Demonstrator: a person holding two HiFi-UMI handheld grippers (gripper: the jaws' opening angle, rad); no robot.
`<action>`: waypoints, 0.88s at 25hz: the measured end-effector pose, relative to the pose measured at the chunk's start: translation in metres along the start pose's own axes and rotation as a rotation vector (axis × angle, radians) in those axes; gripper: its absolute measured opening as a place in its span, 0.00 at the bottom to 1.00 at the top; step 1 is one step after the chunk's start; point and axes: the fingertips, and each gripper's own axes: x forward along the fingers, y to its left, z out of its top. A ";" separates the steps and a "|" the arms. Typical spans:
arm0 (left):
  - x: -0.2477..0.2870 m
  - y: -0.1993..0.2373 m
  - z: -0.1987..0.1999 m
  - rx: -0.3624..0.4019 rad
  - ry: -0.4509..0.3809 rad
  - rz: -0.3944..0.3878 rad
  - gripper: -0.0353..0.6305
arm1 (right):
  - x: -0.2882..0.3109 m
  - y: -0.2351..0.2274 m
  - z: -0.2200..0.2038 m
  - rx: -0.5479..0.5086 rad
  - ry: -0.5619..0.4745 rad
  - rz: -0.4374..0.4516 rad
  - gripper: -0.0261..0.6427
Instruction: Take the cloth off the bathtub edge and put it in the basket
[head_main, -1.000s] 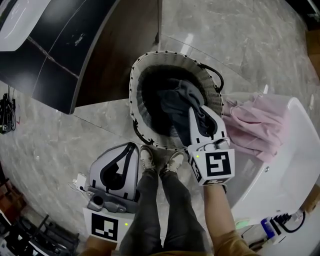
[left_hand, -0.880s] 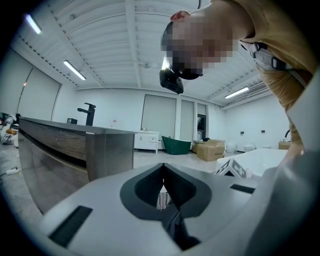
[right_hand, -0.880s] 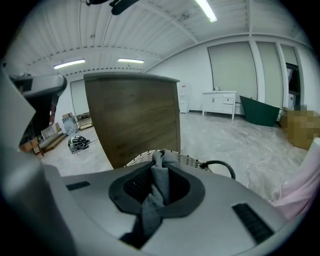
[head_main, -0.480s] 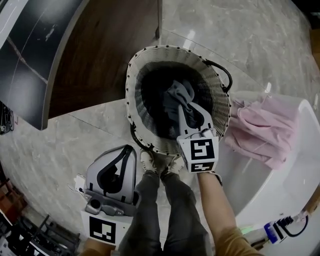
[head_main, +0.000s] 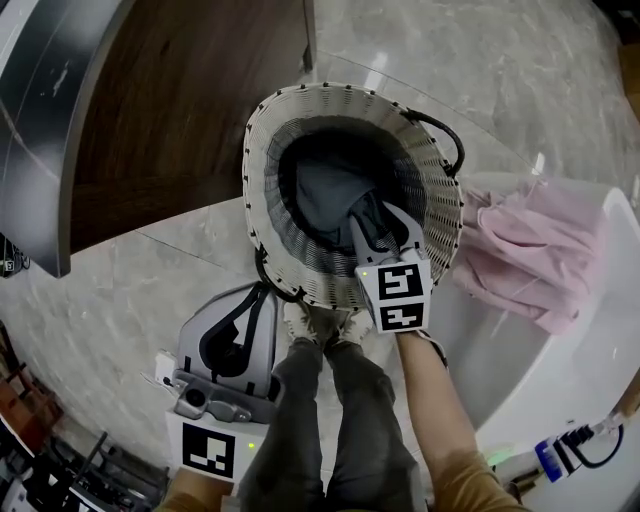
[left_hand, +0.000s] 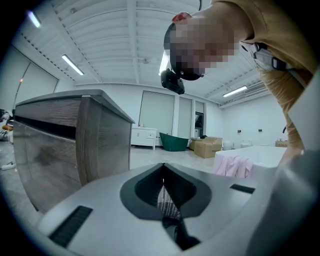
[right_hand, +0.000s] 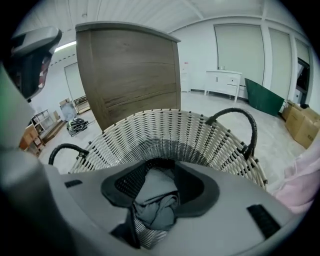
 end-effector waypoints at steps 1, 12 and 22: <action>0.000 0.000 0.000 -0.001 0.000 0.001 0.06 | -0.001 -0.002 0.001 0.003 0.001 -0.004 0.30; -0.004 -0.006 0.024 -0.013 -0.008 -0.001 0.06 | -0.025 -0.003 0.001 0.067 0.062 0.000 0.31; -0.013 -0.023 0.086 -0.019 -0.036 -0.025 0.06 | -0.099 -0.026 0.035 0.104 0.028 -0.107 0.10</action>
